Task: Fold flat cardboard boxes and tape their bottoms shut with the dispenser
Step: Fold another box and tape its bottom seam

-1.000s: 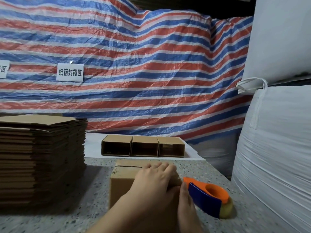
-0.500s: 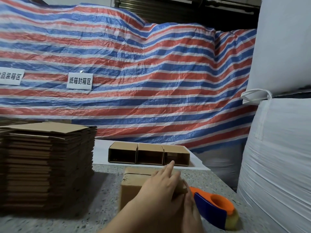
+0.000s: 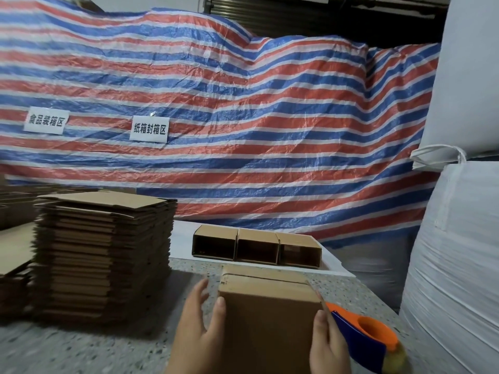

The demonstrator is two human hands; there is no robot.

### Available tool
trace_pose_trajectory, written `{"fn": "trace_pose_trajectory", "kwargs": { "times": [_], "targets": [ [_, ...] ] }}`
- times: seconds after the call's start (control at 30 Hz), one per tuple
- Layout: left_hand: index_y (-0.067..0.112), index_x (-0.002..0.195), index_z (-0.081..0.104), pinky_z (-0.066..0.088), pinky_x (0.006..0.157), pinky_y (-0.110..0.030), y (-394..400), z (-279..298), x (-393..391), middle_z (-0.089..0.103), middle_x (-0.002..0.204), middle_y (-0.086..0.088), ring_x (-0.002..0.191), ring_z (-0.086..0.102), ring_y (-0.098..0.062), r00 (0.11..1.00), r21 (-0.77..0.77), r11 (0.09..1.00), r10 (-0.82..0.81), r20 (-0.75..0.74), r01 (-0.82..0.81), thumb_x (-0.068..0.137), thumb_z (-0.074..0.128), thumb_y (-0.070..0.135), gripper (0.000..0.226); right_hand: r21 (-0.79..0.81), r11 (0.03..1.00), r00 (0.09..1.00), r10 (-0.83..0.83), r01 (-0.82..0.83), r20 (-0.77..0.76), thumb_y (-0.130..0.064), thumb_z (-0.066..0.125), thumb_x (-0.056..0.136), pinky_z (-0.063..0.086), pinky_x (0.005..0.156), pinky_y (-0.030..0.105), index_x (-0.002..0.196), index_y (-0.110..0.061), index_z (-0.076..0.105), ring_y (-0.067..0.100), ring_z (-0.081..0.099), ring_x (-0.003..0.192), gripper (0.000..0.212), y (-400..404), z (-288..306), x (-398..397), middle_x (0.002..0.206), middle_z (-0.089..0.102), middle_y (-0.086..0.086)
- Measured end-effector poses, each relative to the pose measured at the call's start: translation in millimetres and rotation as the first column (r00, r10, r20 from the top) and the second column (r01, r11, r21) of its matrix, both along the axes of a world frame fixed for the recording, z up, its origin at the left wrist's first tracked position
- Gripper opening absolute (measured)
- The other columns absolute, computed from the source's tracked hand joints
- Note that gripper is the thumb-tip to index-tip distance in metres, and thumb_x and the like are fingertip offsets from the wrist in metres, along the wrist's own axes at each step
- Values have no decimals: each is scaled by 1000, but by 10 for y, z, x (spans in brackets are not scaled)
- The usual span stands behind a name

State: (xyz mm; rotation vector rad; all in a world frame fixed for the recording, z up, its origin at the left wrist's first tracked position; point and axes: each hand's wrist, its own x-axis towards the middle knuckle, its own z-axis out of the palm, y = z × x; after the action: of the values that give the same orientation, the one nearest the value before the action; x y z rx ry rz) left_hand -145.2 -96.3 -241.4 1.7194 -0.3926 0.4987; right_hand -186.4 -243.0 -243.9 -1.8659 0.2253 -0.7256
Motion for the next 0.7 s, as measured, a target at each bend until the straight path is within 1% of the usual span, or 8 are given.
{"fn": "trace_pose_trajectory", "kwargs": {
  "times": [0.03,0.13,0.27,0.33,0.37,0.43,0.57,0.7],
  "targets": [
    [38,129,44,43,101,-30,-3,-26,-3,55,131,11,122,52,-8,994,-25,998,-66,-82,64,98,54,32,33,102,979,981,-185,179,58,-51,31,92,37,92,25,143,-30,52,25,57,117,59,-338,16,-29,133,64,9],
    [45,124,47,44,96,-23,-40,-82,-25,58,125,20,117,54,-1,978,-62,991,-128,-162,120,98,55,30,31,92,973,977,-213,212,-1,-54,30,90,32,106,35,143,-24,54,31,52,128,65,-513,-37,24,135,62,11],
    [40,148,28,37,112,-40,3,-134,13,40,140,22,127,44,-4,971,-47,994,-110,-213,102,93,53,43,60,97,994,996,-62,56,61,-55,32,85,30,95,15,141,-48,34,9,48,120,56,-486,-101,-53,143,54,-4],
    [55,136,33,44,100,-22,12,-114,14,43,130,31,115,47,8,955,-52,989,-149,-257,140,91,50,51,48,75,994,996,-80,77,38,-54,34,86,30,91,9,144,-49,27,6,47,120,59,-488,-131,-59,147,50,-7],
    [61,126,37,43,86,-9,4,-87,10,46,121,36,104,46,17,940,-79,984,-178,-290,162,93,49,50,37,71,995,997,-77,76,15,-56,34,84,32,93,13,148,-47,26,9,49,123,65,-471,-151,-56,149,50,-6],
    [62,117,43,39,67,-1,-24,-42,31,49,111,38,92,44,23,928,-149,974,-211,-305,173,97,51,43,28,114,989,996,-89,92,-28,-61,33,80,36,99,25,153,-41,32,19,53,126,76,-458,-100,-43,147,53,-1],
    [35,121,65,42,66,-11,-25,213,206,67,103,16,92,58,8,961,-183,982,-97,-257,50,97,55,40,26,132,984,993,-120,121,-12,-64,45,89,43,103,39,153,-29,39,25,54,129,73,-482,239,40,146,54,5],
    [32,106,65,40,62,-26,68,551,487,65,84,5,80,62,-14,929,-25,998,-62,-365,57,99,46,46,24,106,980,972,-151,171,-181,-66,51,93,49,103,47,144,-17,48,28,55,126,71,-586,594,376,141,57,8]
  ]
}}
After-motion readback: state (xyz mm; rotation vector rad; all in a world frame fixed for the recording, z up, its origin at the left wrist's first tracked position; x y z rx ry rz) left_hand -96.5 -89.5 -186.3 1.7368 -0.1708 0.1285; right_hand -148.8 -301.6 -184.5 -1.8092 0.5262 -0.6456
